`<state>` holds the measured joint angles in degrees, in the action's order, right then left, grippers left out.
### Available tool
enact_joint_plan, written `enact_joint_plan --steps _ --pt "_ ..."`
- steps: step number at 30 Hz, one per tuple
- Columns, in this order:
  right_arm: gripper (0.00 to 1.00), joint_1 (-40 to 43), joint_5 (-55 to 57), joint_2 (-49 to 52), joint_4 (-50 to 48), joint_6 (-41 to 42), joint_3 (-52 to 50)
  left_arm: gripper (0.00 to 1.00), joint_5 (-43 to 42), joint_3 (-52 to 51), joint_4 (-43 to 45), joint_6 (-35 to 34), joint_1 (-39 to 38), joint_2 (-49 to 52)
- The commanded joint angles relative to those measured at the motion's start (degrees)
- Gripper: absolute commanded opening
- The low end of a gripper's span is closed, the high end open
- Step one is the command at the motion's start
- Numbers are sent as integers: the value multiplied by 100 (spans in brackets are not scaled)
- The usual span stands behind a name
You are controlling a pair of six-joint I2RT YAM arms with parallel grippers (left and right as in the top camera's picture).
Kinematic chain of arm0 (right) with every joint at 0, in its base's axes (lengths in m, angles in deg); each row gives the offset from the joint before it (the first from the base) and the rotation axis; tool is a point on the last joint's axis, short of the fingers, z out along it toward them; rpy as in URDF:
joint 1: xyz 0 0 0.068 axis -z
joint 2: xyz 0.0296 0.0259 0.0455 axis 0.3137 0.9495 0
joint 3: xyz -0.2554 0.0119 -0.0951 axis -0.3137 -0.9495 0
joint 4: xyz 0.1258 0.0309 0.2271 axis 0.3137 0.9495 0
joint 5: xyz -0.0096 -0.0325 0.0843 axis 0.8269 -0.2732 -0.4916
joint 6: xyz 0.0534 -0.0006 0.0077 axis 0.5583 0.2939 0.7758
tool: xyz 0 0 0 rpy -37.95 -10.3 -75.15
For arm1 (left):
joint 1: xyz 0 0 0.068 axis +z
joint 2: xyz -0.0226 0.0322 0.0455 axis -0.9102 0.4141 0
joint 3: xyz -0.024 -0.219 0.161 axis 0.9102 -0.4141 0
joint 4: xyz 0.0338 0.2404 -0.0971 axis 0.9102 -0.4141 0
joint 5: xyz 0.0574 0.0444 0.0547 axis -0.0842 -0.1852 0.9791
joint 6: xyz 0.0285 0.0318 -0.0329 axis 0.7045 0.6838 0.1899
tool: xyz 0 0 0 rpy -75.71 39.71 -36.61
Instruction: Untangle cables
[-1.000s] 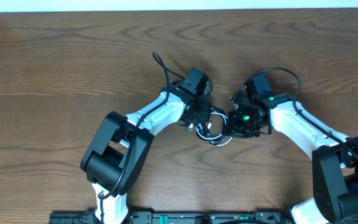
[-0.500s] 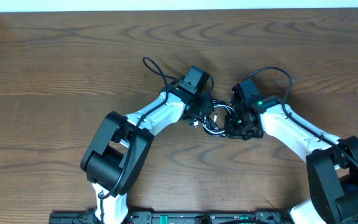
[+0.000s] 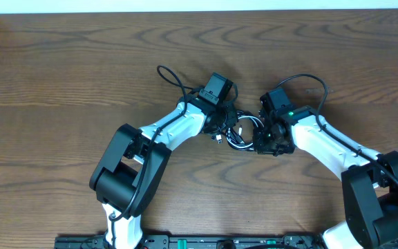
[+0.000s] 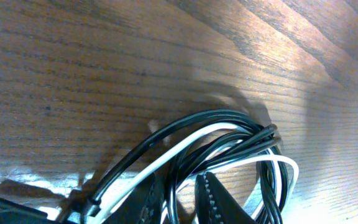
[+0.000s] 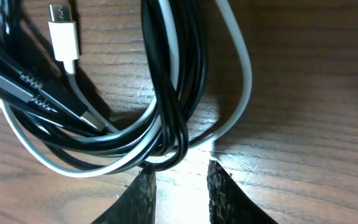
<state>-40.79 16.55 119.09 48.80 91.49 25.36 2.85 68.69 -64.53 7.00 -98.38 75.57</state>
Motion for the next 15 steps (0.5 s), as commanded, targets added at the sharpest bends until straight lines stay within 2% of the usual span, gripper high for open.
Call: enact_joint_plan --steps 1,15 --pt "24 11 251 -46 2 -7 57 22 -92 -52 13 -190 -28 -2" --pt "24 11 415 -46 -275 94 -28 22 129 -52 111 -334 -280 -2"
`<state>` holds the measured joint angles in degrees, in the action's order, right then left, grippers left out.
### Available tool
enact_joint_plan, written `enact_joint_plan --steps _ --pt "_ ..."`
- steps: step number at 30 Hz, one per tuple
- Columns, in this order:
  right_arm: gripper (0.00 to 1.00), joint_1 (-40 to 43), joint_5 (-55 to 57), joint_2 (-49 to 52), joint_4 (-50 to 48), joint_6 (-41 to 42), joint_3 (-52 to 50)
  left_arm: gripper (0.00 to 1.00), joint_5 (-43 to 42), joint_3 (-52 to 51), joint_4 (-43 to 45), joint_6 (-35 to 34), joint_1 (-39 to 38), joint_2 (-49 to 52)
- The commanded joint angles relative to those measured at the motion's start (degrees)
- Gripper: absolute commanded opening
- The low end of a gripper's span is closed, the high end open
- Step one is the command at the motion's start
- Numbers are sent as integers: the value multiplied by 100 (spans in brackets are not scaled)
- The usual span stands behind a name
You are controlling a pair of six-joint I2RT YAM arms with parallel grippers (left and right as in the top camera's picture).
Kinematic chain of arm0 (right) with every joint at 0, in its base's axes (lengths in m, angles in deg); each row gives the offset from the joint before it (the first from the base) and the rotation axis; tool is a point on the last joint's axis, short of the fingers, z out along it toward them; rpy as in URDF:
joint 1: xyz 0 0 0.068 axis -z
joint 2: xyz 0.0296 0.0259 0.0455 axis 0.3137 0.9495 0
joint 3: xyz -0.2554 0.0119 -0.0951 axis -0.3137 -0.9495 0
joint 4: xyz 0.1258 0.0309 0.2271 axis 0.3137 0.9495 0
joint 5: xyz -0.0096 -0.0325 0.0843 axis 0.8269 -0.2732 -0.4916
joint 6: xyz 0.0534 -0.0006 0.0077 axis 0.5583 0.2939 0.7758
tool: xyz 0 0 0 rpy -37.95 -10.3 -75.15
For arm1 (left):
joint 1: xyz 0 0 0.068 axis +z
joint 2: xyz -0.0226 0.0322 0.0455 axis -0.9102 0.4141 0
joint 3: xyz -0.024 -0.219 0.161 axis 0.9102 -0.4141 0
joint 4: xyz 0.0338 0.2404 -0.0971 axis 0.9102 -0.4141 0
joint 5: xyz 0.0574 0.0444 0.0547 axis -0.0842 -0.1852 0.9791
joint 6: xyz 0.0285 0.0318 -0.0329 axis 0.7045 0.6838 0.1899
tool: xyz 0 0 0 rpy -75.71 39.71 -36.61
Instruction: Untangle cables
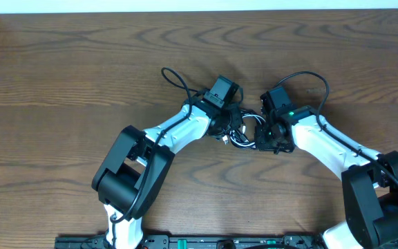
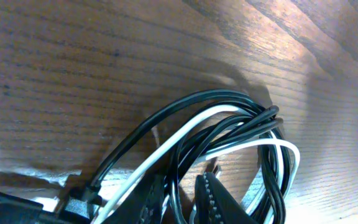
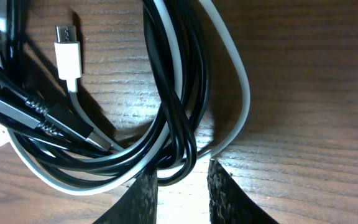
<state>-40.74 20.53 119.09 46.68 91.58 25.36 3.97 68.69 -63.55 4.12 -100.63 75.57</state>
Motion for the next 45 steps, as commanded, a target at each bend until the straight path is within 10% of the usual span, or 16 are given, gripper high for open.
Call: enact_joint_plan --steps 1,11,26,34,45 --pt "24 7 15 -42 -94 87 -57 22 17 -52 13 -44 -50 -2" --pt "23 -4 315 109 -616 90 -131 22 15 -52 11 151 -61 -2" --pt "29 76 1123 702 -933 170 -166 22 114 -63 -162 2168 -55 -2" --pt "33 369 2310 734 -597 170 -166 22 1746 -63 -911 2299 87 -2" --pt "34 1268 1714 734 -870 -275 -164 22 1722 -63 -1093 2411 409 -2"
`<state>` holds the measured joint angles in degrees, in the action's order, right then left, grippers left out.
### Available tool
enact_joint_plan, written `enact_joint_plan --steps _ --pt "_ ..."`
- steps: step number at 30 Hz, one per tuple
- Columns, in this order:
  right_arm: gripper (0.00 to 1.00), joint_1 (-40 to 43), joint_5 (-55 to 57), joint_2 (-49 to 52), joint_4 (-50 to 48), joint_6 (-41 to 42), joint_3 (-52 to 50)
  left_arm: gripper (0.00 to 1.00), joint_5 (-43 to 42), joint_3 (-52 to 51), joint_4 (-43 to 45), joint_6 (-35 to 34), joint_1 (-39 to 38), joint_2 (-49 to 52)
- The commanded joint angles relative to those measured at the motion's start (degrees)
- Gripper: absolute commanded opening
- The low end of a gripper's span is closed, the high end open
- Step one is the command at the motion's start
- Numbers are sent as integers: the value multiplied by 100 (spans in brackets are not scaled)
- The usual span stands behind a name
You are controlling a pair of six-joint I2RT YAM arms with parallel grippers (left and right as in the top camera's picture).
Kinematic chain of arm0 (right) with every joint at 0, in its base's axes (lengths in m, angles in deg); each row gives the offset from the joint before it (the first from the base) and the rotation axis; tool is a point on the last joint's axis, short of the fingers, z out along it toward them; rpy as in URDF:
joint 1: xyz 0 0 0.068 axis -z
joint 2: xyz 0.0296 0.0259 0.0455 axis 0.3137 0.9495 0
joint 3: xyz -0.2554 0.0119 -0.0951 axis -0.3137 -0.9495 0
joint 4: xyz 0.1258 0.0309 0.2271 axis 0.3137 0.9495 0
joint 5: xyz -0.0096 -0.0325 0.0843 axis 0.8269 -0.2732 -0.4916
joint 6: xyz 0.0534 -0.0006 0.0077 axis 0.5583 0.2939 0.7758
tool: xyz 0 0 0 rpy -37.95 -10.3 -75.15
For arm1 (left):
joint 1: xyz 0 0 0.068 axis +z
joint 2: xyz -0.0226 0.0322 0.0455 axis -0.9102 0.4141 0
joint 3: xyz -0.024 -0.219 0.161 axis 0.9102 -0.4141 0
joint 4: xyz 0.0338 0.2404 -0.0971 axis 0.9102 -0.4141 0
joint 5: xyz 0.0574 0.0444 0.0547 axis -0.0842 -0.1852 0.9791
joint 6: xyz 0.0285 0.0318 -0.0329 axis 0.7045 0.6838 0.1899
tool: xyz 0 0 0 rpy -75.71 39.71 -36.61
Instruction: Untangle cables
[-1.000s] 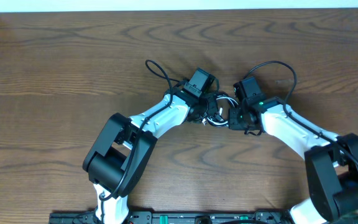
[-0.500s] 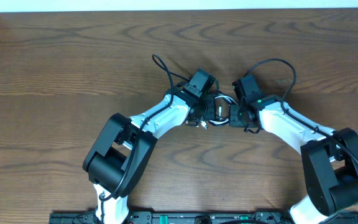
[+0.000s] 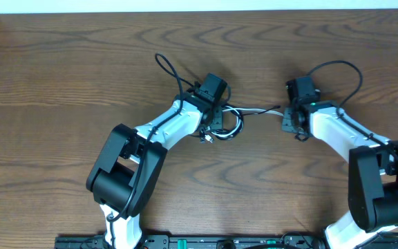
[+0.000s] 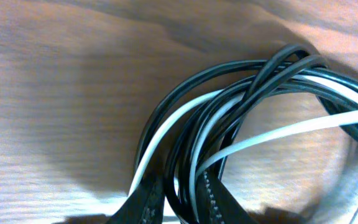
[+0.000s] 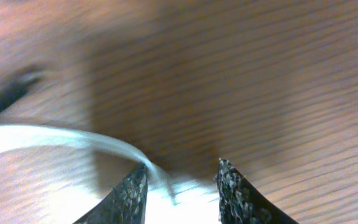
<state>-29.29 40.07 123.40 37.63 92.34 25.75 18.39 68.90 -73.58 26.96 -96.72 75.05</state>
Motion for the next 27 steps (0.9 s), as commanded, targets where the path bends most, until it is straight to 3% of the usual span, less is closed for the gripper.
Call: enact_joint_plan --steps 1,4,12,18,20,21,22,27 --pt "34 146 -627 304 13 -586 -184 22 192 -85 -85 127 13 50" --pt "23 170 -2072 269 190 -1425 22 22 -275 -85 -17 116 13 50" --pt "29 153 -4673 -42 1038 -2328 785 14 -1261 -85 208 -295 15 50" --pt "34 162 -4706 39 955 -1895 776 12 -1801 -83 507 -315 15 48" --pt "32 170 -4708 48 1003 -1895 776 17 -1827 -39 466 -201 26 17" --pt "31 170 -4710 48 1032 -1899 776 27 -1867 13 417 -111 46 -7" --pt "31 170 -4712 48 1051 -1902 776 31 -1891 94 328 -74 66 -52" --pt "22 170 -4734 48 1071 -1899 776 37 -1884 457 -46 170 105 -330"
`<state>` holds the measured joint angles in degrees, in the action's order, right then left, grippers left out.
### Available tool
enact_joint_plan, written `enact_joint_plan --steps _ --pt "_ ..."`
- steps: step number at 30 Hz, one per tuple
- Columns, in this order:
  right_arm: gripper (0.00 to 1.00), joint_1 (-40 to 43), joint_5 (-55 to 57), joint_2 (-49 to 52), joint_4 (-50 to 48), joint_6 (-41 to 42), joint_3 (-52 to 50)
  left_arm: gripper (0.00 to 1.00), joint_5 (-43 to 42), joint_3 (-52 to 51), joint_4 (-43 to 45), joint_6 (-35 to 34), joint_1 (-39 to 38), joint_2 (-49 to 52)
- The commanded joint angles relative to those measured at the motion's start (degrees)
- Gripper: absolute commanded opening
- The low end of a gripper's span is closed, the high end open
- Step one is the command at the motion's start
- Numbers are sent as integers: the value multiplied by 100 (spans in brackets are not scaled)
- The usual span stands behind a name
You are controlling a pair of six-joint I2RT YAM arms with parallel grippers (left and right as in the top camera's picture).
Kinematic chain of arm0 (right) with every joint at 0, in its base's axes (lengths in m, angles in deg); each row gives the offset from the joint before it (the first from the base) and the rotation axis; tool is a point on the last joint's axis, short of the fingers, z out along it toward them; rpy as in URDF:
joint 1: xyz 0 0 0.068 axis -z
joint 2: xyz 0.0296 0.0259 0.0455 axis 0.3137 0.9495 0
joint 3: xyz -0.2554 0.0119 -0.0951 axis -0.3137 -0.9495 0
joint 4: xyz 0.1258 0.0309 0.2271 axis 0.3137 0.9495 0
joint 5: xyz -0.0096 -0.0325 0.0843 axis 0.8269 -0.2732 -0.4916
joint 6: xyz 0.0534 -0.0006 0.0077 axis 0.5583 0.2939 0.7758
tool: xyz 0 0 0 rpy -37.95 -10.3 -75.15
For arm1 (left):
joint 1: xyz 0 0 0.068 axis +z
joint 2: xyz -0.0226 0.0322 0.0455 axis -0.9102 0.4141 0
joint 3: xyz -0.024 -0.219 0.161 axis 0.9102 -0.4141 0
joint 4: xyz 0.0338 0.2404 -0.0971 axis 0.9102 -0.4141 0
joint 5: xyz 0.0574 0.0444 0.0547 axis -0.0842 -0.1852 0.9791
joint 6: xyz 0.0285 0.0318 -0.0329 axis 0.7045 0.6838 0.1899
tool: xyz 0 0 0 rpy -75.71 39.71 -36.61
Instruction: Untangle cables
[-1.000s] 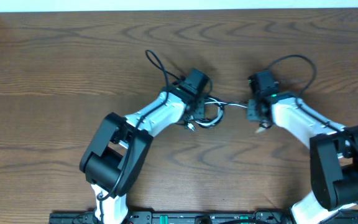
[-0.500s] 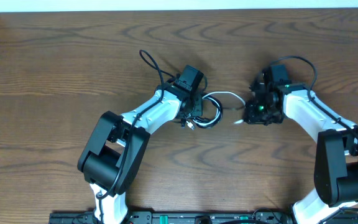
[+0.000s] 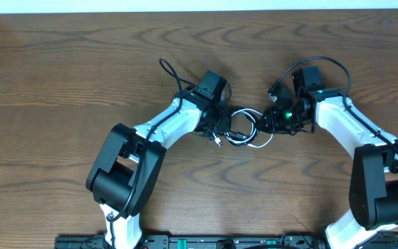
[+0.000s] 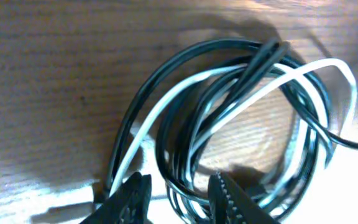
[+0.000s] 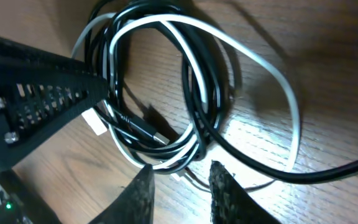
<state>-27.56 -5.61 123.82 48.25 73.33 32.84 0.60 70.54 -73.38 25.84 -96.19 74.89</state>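
A coil of black and white cables [image 3: 239,130] lies tangled on the wooden table [image 3: 81,69] between my two grippers. My left gripper [image 3: 218,122] is at the coil's left side. In the left wrist view the coil [image 4: 216,45] fills the frame, and the left gripper [image 4: 179,198] stands open with several black strands running through the gap. My right gripper [image 3: 269,120] is at the coil's right side. In the right wrist view it [image 5: 182,191] is open just short of the black loops [image 5: 194,93], with nothing between its fingers. A slack white strand [image 5: 291,102] bulges out of the coil.
The left arm's finger [image 5: 36,106] reaches in from the left of the right wrist view. Each arm's own black lead arches above its wrist, one [image 3: 168,71] on the left and one [image 3: 325,64] on the right. The table's far edge [image 3: 199,10] runs along the top.
My right gripper was off to the right with a white strand stretched taut to it. Now it is back at the coil and that strand lies slack. The left fingers stand wider apart.
Both grippers first stood at the coil, the left fingers close around black strands, the right at its edge. Half a second later little differed. Then the right gripper was far right with a white strand drawn out. Now it is at the coil again, which lies looser.
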Motion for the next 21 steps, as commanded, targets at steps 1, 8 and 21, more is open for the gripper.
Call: enact_joint_plan --steps 1,8,21 --pt "23 -2 -166 7 24 0 68 38 -101 323 -105 374 46 -367" --pt "31 -46 -125 7 136 -129 68 43 804 317 -107 713 -9 -345" --pt "56 -48 223 7 264 -127 66 55 1316 260 114 874 -481 496"
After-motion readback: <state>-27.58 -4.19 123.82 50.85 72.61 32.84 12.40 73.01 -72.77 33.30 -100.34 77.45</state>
